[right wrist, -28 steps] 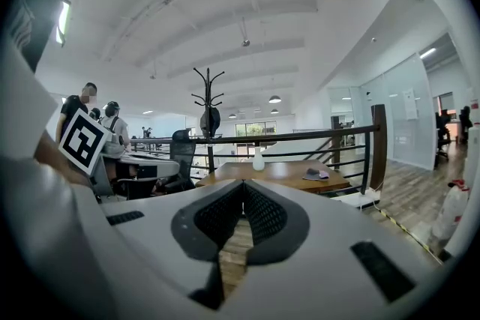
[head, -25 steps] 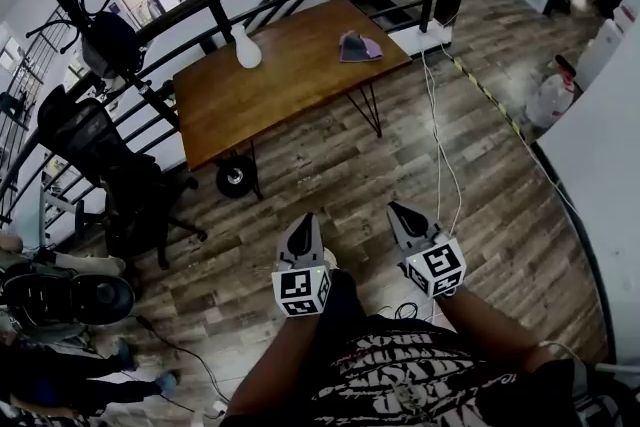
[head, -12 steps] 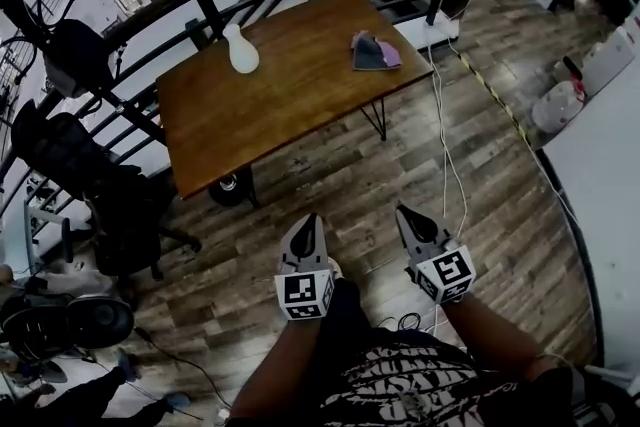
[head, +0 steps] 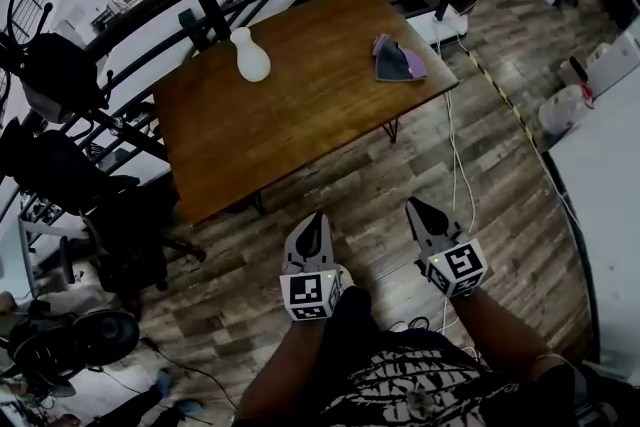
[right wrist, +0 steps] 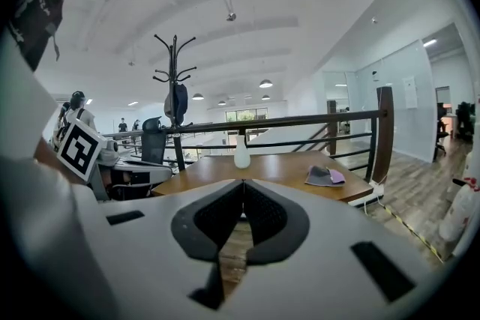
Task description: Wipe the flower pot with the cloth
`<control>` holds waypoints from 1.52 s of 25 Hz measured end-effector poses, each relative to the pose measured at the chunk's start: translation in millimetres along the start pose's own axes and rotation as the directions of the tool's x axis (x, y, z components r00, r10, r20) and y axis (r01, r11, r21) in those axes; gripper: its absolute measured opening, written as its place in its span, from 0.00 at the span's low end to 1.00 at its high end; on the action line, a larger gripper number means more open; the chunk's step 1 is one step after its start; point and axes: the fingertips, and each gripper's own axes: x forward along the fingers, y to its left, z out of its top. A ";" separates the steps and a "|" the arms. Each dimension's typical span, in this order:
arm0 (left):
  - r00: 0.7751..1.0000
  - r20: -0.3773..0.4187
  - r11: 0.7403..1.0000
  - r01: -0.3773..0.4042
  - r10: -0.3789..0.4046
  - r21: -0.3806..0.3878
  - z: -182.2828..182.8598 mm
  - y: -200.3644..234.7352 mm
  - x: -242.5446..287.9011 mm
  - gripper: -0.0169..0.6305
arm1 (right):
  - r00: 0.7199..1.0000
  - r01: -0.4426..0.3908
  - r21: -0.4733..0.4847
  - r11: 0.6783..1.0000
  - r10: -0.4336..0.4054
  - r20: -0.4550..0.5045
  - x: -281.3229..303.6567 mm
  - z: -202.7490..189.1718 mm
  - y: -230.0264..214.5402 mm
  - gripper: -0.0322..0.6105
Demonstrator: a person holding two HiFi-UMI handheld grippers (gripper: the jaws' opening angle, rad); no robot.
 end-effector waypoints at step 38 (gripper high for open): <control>0.997 0.056 0.998 0.046 -0.048 0.038 104.7 65.2 128.7 0.02 | 0.997 0.043 0.033 0.999 -0.045 0.057 120.3 89.2 -66.8 0.05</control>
